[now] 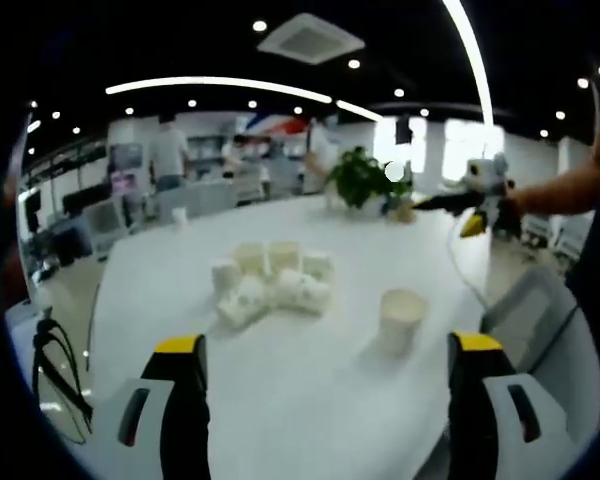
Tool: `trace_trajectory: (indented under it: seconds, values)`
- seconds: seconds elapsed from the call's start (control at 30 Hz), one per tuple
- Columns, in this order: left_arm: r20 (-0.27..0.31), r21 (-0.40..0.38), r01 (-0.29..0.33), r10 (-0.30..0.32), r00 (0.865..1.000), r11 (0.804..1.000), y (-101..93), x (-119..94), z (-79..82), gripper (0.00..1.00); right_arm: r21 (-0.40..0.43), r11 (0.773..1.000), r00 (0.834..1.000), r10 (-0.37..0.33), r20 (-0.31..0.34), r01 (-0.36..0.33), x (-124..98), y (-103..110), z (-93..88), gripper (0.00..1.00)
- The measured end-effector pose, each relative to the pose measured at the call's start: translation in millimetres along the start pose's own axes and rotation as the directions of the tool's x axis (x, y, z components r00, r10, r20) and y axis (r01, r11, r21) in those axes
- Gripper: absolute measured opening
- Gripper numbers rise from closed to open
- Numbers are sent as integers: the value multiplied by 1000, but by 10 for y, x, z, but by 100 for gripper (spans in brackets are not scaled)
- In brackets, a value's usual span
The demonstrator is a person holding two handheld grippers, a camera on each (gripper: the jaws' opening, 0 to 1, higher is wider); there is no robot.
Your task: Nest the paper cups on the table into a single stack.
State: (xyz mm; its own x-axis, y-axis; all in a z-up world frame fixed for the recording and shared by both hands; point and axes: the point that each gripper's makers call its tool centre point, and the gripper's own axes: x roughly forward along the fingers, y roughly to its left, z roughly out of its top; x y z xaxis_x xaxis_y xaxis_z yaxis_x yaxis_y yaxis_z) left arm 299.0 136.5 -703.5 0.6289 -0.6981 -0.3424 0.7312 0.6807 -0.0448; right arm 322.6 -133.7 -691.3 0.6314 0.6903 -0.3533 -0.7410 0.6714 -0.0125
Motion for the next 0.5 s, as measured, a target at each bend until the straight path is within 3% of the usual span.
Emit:
trace_trajectory:
  seconds: [0.17,0.5]
  values:
    - [18,24,-14,13,1000,1000,18,0,90,99,4,1000,1000,-20,20,20,2,-36,47,100]
    - [15,18,-3,3,1000,1000,-1,6,67,99,6,999,999,-39,16,39,22,-77,-21,100]
